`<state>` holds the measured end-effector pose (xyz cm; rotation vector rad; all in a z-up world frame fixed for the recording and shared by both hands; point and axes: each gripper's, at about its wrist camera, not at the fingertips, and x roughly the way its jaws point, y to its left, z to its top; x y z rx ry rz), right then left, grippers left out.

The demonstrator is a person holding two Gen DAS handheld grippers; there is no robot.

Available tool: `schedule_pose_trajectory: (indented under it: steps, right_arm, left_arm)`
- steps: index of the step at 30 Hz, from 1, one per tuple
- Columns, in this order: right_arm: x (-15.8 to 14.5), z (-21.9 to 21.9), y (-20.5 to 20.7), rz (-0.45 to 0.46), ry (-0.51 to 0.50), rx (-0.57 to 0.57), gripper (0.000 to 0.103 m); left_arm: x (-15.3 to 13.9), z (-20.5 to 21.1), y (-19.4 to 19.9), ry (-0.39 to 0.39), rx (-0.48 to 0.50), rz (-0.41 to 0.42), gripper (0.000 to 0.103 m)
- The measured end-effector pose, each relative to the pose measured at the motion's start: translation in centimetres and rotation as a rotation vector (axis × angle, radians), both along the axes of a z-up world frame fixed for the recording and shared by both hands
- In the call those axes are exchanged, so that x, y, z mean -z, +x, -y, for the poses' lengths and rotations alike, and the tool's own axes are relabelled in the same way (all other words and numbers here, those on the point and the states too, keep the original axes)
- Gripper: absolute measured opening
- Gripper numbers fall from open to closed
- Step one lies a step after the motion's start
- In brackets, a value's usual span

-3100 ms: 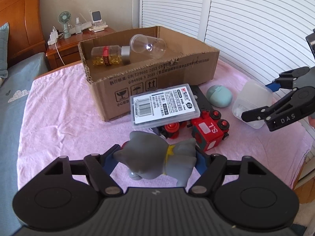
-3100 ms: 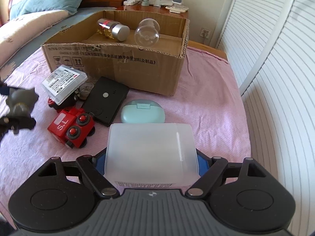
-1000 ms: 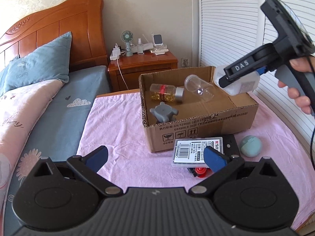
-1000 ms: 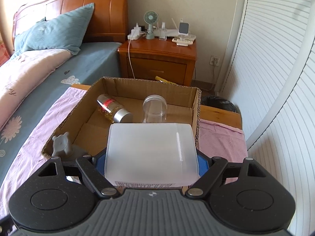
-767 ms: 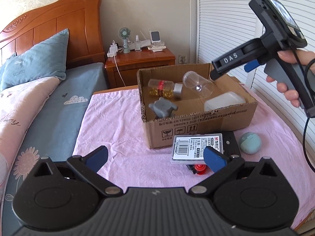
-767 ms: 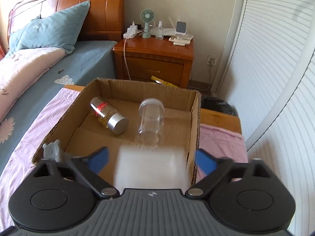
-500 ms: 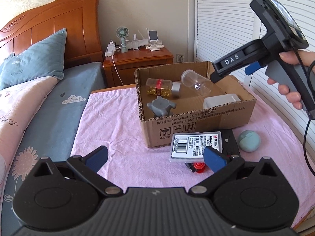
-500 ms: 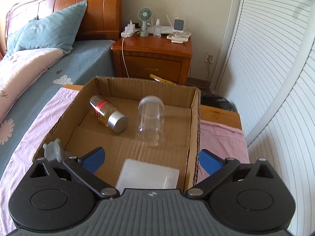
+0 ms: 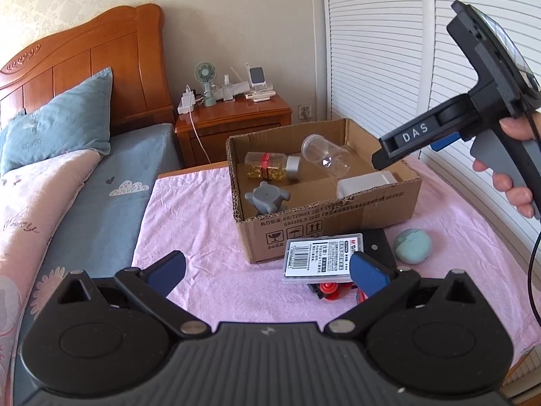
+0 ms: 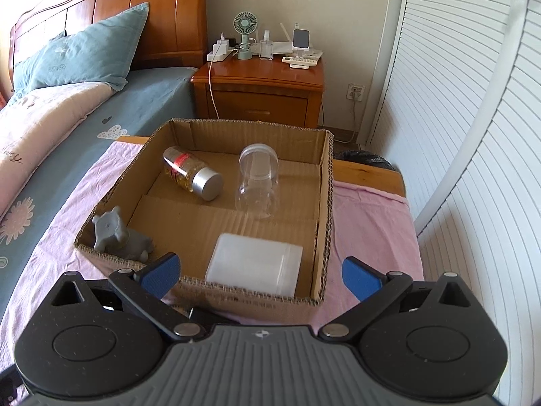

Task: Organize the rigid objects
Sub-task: 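Close the left tool on the white M&G card package while the right tool approaches the teal case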

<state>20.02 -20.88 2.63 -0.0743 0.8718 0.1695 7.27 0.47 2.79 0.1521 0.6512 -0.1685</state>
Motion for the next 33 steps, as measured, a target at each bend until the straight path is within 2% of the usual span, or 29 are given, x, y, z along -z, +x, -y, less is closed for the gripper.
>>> schedule_pose_trajectory:
  steps: [11, 21, 27, 33]
  right_arm:
    - [0.5, 1.3, -4.6, 0.005, -0.005, 0.01, 0.103]
    - [3.8, 1.3, -8.1, 0.011, -0.055, 0.029, 0.103]
    - [6.5, 1.1, -9.2, -0.01, -0.101, 0.022, 0.103]
    - [8.4, 1.4, -8.7, -0.043, -0.086, 0.035, 0.103]
  left_arm:
    - [-0.8, 1.3, -1.7, 0.036, 0.082, -0.001, 0.102]
    - [1.8, 1.1, -0.1, -0.013, 0.084, -0.073, 0.102]
    - [4.2, 1.0, 1.2, 0.008, 0.075, -0.125, 0.102]
    - [5.9, 0.9, 1.9, 0.004, 0.067, -0.179, 0.102]
